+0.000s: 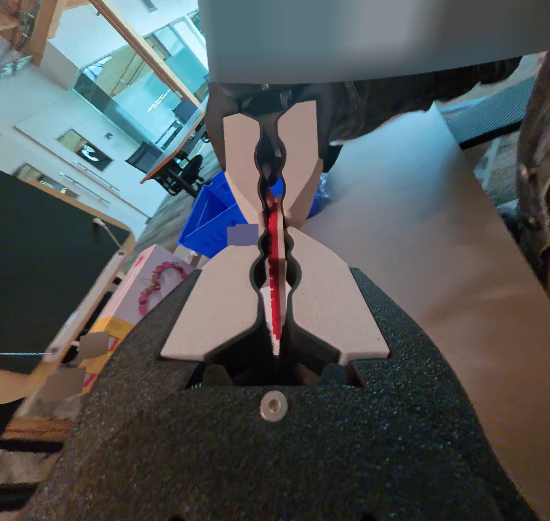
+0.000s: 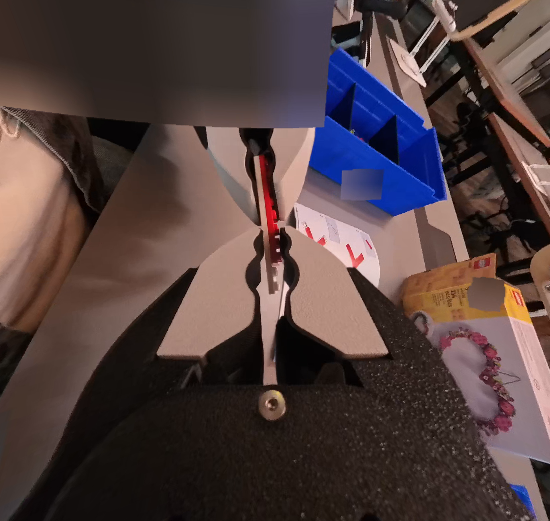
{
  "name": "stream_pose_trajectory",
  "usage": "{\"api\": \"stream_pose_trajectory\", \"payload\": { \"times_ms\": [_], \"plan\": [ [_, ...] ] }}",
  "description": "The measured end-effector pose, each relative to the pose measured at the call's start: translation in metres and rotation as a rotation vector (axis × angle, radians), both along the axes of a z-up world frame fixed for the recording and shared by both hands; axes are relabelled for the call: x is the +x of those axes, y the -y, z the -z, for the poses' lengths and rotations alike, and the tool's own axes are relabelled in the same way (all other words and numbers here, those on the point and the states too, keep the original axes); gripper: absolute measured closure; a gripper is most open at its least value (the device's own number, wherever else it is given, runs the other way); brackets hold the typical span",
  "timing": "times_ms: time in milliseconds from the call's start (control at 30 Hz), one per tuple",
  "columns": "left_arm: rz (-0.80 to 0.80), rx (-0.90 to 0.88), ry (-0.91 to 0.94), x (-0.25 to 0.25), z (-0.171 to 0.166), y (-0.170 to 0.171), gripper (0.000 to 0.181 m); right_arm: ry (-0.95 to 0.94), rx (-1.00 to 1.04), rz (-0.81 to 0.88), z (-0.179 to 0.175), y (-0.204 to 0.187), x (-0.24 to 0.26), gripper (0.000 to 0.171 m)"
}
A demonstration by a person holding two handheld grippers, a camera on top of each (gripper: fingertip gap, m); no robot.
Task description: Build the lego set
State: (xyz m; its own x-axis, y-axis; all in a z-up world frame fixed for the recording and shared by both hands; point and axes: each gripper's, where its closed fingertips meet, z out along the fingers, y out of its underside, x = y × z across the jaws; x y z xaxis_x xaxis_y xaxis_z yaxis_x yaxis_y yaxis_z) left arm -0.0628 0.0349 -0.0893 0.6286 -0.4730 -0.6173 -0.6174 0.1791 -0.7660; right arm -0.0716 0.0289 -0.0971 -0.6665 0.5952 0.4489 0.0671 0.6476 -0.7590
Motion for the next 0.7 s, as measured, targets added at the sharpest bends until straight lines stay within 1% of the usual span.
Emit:
{"api": "stream_pose_trajectory", "payload": {
  "times_ms": [67,133,200,333,500,567,600,633,700],
  "plan": [
    [-0.026,0.023,-0.074,-0.001,0.001,0.0,0.173,0.014,-0.028,0.005,0.001,0.001,-0.001,0.162],
    [-0.019,0.013,-0.034,-0.001,0.001,0.001,0.173,0.017,-0.068,-0.005,0.0,0.002,-0.001,0.162],
    [-0.013,0.002,0.0,-0.002,0.005,0.001,0.173,0.027,-0.034,-0.004,0.005,0.001,-0.002,0.162],
    [0.003,-0.053,0.049,-0.002,0.016,0.005,0.173,0.045,-0.043,-0.018,0.017,0.006,-0.002,0.162],
    [0.024,-0.102,0.165,-0.01,0.02,0.01,0.174,0.004,0.016,-0.07,0.021,0.012,-0.01,0.162],
    [0.036,-0.103,0.209,-0.01,0.02,0.014,0.174,-0.058,0.12,-0.055,0.026,0.008,-0.016,0.15],
    [0.03,-0.104,0.214,-0.011,0.021,0.014,0.174,-0.066,0.159,-0.083,0.03,0.011,-0.014,0.16],
    [0.03,-0.103,0.208,-0.011,0.023,0.016,0.174,-0.069,0.173,-0.076,0.032,0.012,-0.015,0.161],
    [0.022,-0.102,0.193,-0.011,0.026,0.018,0.174,-0.023,0.11,-0.063,0.036,0.015,-0.015,0.162]
  ]
}}
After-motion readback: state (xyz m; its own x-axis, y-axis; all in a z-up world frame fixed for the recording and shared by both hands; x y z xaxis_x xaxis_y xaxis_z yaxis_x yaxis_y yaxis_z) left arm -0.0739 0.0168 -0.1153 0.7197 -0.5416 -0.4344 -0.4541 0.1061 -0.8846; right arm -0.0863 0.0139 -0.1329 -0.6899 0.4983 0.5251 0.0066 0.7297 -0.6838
